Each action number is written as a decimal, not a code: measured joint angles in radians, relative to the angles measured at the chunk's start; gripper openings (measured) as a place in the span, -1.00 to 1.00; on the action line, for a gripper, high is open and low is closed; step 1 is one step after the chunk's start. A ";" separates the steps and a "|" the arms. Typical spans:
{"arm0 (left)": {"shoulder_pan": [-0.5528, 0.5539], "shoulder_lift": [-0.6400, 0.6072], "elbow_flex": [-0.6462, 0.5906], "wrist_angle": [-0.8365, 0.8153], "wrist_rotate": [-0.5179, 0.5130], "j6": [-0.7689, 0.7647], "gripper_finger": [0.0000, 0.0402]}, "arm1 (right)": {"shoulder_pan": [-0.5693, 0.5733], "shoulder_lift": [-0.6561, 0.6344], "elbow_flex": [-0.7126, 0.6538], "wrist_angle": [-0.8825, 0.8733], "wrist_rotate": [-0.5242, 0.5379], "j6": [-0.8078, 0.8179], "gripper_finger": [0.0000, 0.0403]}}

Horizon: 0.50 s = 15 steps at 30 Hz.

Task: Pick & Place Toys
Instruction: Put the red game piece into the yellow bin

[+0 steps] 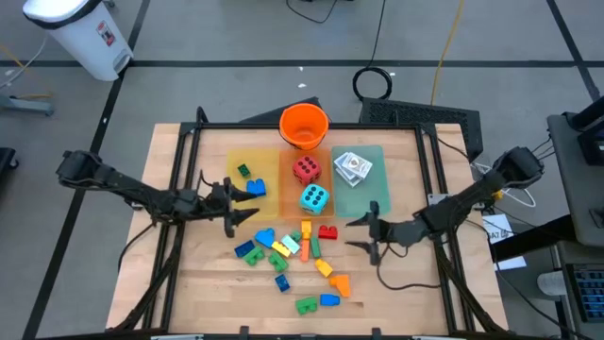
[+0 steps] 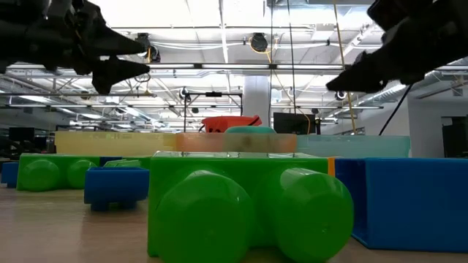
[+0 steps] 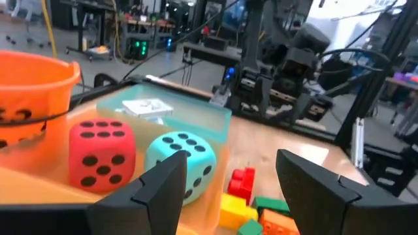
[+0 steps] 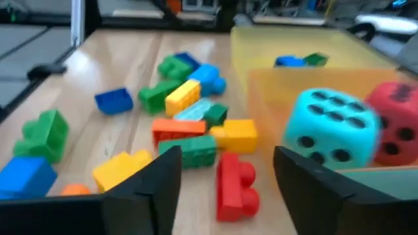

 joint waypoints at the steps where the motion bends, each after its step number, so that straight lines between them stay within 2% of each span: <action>1: 0.000 0.010 0.001 0.000 -0.003 -0.011 0.20 | -0.008 0.026 0.011 0.003 -0.029 0.007 0.16; 6: 0.000 0.074 0.001 0.003 -0.036 -0.066 0.20 | -0.050 0.154 0.072 0.008 -0.161 0.054 0.57; 8: 0.003 0.099 0.001 0.016 -0.036 -0.080 0.20 | -0.063 0.209 0.095 0.003 -0.160 0.047 0.67; 12: 0.005 0.133 0.001 0.050 -0.036 -0.083 0.20 | -0.097 0.302 0.143 -0.015 -0.129 0.025 0.68; 15: 0.005 0.150 0.001 0.073 -0.036 -0.088 0.20 | -0.112 0.362 0.171 -0.034 -0.172 0.018 0.61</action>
